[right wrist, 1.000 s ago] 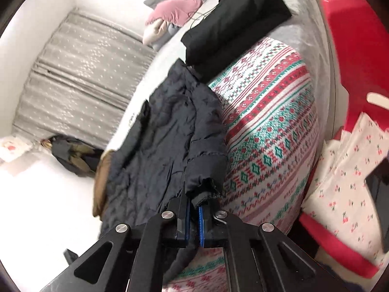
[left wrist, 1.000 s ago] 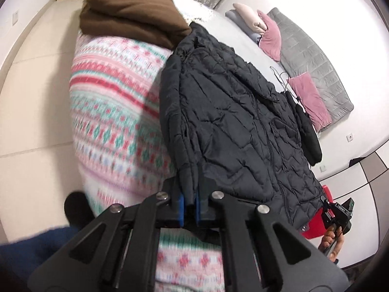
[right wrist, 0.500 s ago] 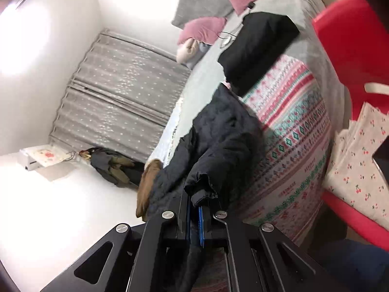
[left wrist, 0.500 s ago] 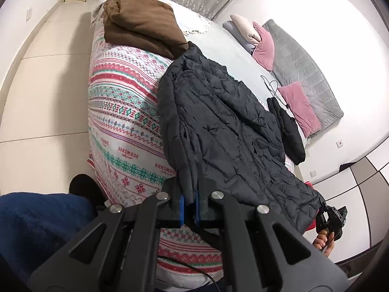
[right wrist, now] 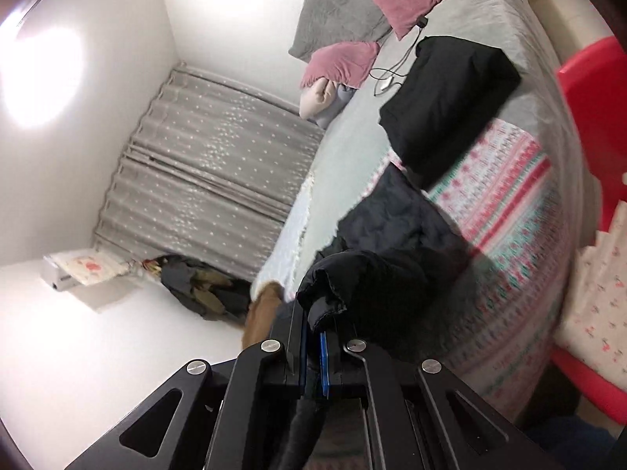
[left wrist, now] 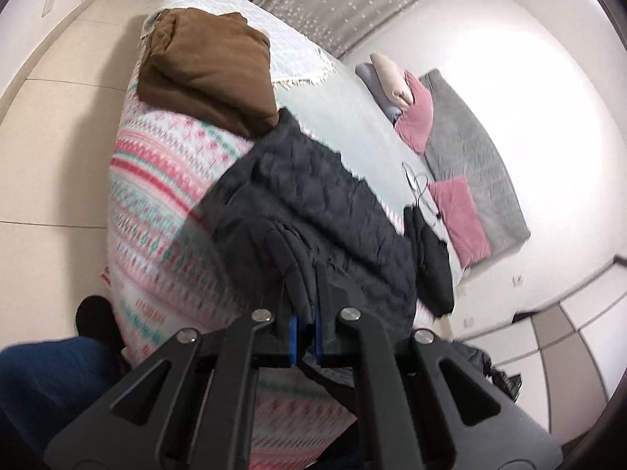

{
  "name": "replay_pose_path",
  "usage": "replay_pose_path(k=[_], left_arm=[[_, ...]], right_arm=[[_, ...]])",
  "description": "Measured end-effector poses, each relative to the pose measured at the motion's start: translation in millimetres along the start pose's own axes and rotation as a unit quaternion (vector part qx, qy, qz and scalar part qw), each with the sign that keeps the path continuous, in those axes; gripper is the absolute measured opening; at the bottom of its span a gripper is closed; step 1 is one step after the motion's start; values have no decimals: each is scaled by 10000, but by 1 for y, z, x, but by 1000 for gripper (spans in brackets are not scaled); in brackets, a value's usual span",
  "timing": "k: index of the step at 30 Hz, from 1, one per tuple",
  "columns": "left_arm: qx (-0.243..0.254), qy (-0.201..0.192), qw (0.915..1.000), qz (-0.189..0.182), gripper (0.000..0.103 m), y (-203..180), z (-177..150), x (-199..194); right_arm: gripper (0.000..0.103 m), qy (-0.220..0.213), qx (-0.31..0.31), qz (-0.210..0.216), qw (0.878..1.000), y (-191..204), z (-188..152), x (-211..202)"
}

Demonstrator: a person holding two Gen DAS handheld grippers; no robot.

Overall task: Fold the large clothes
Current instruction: 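Lift the gripped side edge with both tools, fold it over the jacket, open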

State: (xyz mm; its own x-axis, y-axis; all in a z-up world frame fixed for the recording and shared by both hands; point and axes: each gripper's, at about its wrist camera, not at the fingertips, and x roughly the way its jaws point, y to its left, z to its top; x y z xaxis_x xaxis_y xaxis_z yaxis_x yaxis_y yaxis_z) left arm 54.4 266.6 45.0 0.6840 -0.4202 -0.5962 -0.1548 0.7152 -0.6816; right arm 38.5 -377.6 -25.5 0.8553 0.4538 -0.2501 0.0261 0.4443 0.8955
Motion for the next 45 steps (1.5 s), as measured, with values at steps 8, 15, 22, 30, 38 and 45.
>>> replay_pose_path(k=[8, 15, 22, 30, 38, 45], left_arm=[[-308, -37, 9995, -24, 7, -34, 83, 56], [-186, -6, 9996, 211, 7, -52, 148, 135], [-377, 146, 9973, 616, 8, -32, 184, 223], [-401, 413, 9933, 999, 8, -12, 208, 283], [-166, 486, 9906, 1268, 15, -13, 219, 328], [13, 605, 9909, 1203, 49, -20, 226, 324]], right_arm=[[4, -145, 72, -125, 9998, 30, 61, 71], [4, -183, 270, -748, 9967, 27, 119, 159], [5, 9, 385, -1401, 9894, -3, 152, 251], [5, 309, 531, -1771, 9823, -40, 171, 324], [9, 394, 633, -2123, 9743, -66, 184, 359], [15, 556, 1032, -2368, 9645, -99, 180, 374]])
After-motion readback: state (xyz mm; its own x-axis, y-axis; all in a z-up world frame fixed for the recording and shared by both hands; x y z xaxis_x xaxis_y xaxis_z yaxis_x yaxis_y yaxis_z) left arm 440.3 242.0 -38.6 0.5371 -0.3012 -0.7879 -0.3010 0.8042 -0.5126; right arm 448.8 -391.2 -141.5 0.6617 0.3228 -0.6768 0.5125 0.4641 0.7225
